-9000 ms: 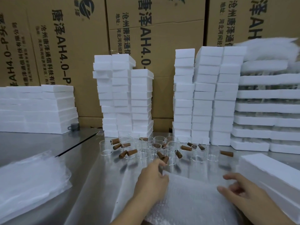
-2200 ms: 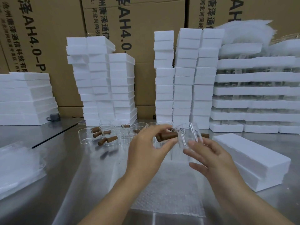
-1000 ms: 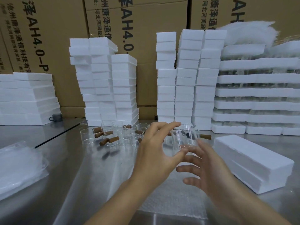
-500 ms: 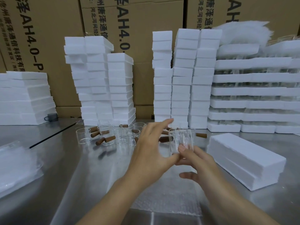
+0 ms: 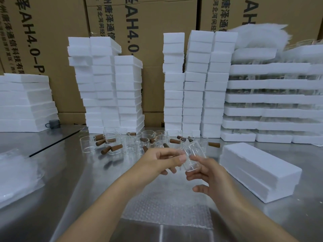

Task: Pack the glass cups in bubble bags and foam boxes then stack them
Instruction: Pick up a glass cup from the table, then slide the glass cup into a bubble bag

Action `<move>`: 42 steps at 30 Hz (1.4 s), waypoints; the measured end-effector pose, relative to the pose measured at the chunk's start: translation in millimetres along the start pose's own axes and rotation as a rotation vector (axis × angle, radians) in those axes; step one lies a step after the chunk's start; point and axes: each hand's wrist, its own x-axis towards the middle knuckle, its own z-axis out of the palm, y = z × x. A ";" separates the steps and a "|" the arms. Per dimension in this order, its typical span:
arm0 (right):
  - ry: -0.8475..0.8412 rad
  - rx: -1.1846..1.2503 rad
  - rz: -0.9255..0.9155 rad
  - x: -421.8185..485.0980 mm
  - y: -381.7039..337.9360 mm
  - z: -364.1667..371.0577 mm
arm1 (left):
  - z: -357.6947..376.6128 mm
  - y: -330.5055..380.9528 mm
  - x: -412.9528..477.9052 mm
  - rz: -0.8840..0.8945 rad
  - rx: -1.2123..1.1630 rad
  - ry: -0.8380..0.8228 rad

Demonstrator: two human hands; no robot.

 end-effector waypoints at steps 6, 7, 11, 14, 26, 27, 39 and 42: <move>0.167 -0.046 -0.031 8.9 5.9 -6.1 | 4.0 4.2 1.7 -0.064 -0.031 0.045; 0.201 -0.076 -0.050 9.2 6.3 -7.7 | 5.5 5.8 0.9 -0.074 -0.034 0.052; 0.241 -0.093 0.004 5.1 0.9 -6.3 | 18.6 9.4 -1.2 -0.044 -0.097 0.176; 0.174 -0.082 0.116 0.3 -5.2 -2.2 | 32.9 7.8 -2.4 -0.008 -0.136 0.245; 0.157 -0.194 -0.048 -14.3 -2.7 2.0 | 72.3 -7.1 -10.3 0.158 0.232 0.398; 0.171 -0.181 -0.053 -14.1 -2.3 0.9 | 72.8 -7.2 -9.8 0.162 0.201 0.377; 0.380 -0.064 -0.106 2.6 -11.2 -21.7 | 70.2 -19.9 -12.1 0.002 0.937 0.029; 0.372 -0.093 -0.108 1.8 -10.8 -22.5 | 60.6 -20.7 -8.8 -0.006 0.894 0.061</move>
